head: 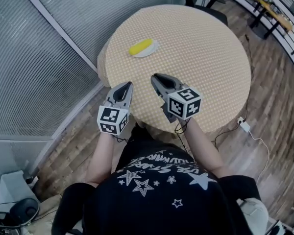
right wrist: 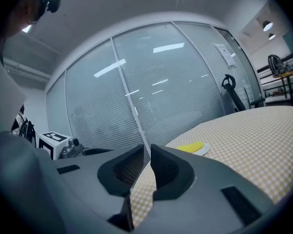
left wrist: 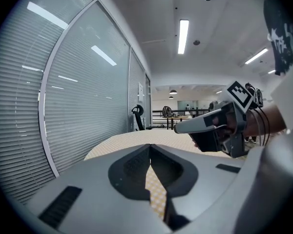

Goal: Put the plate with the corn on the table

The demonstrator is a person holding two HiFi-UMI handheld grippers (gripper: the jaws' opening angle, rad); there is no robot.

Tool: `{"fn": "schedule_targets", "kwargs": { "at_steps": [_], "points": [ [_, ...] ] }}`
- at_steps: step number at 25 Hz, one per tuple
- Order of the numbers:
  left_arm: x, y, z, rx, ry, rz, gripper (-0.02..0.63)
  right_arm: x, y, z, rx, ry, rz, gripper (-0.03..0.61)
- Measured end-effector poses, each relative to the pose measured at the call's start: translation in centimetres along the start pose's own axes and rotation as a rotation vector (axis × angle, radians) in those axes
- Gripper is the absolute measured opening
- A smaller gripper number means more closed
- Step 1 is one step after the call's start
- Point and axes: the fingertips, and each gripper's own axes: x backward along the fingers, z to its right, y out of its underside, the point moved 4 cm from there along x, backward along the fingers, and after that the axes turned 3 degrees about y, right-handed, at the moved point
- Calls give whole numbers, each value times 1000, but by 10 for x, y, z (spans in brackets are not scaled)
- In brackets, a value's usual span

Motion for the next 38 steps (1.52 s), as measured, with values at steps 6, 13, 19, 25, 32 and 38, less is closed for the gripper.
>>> {"fn": "schedule_targets", "kwargs": {
  "at_steps": [6, 13, 19, 25, 32, 38],
  "points": [
    [22, 8, 42, 0, -16, -13, 8, 45, 14, -16, 131, 11, 21, 57],
    [30, 8, 79, 36, 1, 2, 8, 80, 23, -28, 134, -67, 12, 44],
    [29, 11, 97, 30, 15, 0, 8, 103, 34, -24, 169, -71, -22, 38],
    [67, 15, 93, 22, -13, 0, 8, 110, 52, -40, 193, -57, -68, 38],
    [127, 36, 92, 78, -69, -11, 8, 120, 68, -82, 235, -56, -84, 38],
    [167, 37, 106, 54, -67, 12, 8, 134, 77, -110, 235, -29, -64, 38]
  ]
}}
